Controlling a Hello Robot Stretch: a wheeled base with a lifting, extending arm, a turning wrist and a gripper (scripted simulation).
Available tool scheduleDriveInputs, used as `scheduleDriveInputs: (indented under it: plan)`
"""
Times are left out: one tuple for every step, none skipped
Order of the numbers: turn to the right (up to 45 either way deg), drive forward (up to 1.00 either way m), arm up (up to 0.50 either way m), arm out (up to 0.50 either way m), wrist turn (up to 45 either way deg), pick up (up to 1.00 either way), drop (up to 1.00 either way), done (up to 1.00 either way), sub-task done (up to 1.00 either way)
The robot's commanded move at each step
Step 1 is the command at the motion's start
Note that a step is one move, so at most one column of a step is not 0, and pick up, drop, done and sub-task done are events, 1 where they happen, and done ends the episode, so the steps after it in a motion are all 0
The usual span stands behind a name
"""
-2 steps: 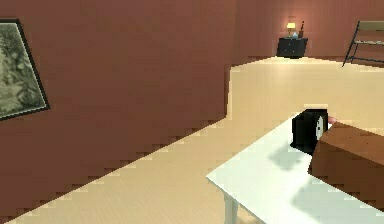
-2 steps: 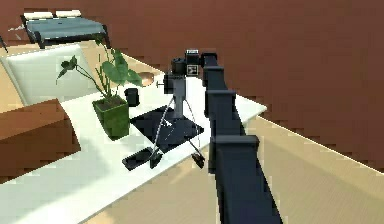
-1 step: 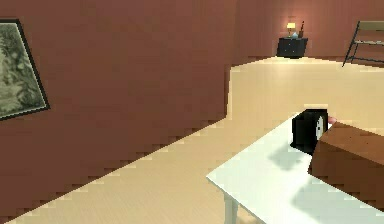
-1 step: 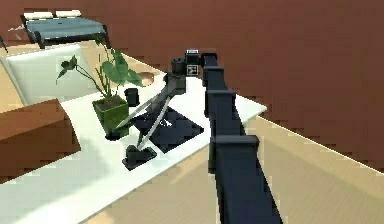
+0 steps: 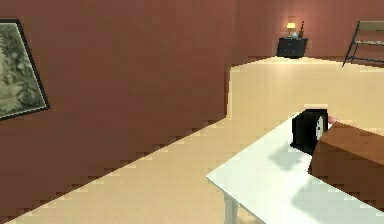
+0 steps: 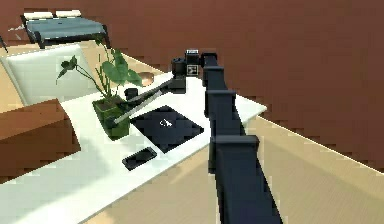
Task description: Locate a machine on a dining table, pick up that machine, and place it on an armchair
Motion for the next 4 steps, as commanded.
scheduleDriveInputs:
  plan:
    - [0.0, 0.0, 0.0, 0.0, 45.0, 0.0, 0.0, 0.0, 0.0]
    - [0.0, 0.0, 0.0, 0.0, 15.0, 0.0, 0.0, 0.0, 0.0]
    - [0.0, 0.0, -0.3, 0.0, 0.0, 0.0, 0.0, 0.0, 0.0]
    - [0.0, 0.0, 0.0, 0.0, 0.0, 1.0, 0.0, 0.0, 0.0]
